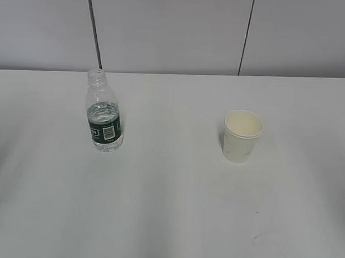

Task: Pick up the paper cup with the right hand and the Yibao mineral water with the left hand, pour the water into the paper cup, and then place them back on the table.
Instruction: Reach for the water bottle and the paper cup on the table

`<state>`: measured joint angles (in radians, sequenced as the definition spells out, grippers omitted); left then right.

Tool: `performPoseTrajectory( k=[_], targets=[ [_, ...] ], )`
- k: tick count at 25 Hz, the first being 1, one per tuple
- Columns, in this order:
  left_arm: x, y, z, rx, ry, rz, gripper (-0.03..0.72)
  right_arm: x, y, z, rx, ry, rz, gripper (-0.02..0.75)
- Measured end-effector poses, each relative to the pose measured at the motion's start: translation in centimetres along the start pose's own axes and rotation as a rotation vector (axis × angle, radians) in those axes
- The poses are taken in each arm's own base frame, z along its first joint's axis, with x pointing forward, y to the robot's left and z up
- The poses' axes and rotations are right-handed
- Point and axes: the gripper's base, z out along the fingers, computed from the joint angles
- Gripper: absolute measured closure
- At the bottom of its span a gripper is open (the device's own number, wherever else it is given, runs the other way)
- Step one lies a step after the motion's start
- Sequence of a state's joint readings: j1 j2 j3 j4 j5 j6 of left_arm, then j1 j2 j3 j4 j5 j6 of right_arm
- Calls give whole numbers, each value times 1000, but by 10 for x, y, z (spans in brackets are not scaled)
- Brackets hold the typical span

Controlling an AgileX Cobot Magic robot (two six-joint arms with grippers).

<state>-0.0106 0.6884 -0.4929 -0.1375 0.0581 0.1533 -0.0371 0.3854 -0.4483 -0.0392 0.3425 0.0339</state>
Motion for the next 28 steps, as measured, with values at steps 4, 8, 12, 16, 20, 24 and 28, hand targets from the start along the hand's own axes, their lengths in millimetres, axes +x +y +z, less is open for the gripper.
performPoseTrajectory(
  k=[4,8,12,16,20,24,28],
  targets=[
    [18,1,5,-13,-5,-17,447,16,1,17,-5,-10,-1,225],
    [39,2,6,-27,-5,-47,447,32,1,26,-11,-46,0,225],
    [59,2,4,-36,16,-114,447,43,2,31,-14,-62,0,225],
    [68,3,3,-44,-1,-130,447,51,2,37,-15,-37,0,225],
    [71,2,7,-38,-6,-136,447,51,2,47,-18,-34,0,225],
    [75,-2,19,12,5,-91,447,55,3,62,-21,-14,15,225],
    [81,-8,32,74,8,-63,447,61,3,79,-25,11,34,225]
  ],
)
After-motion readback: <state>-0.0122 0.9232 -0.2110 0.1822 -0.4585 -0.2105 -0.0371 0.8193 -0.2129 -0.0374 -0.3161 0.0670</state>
